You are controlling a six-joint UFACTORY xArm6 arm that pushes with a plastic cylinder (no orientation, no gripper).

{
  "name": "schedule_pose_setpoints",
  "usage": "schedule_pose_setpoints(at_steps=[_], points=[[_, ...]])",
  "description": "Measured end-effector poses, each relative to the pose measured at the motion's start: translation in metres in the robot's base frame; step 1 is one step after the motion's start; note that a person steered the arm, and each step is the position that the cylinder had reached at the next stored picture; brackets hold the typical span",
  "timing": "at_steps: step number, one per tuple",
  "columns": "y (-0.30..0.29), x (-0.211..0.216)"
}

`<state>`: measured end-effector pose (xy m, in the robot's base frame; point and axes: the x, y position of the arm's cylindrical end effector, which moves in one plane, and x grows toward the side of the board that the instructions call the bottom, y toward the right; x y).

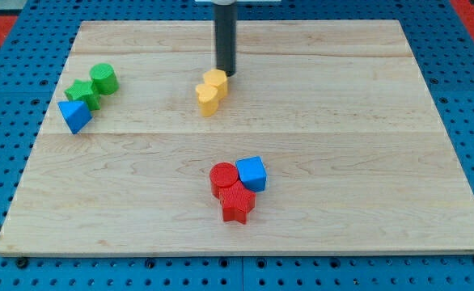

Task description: Push the yellow hexagon towards left

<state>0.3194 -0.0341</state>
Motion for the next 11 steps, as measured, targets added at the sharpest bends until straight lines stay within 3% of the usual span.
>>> schedule_pose_setpoints(at_steps=[2,3,4,5,7,8,9,10,11], points=[[0.004,-0.001],[0.042,0.009],[0.008,0.029],[-0.075,0.029],[-0.066,0.018],[-0.079,0.039],[-0.095,0.034],[-0.056,0.014],[0.017,0.039]])
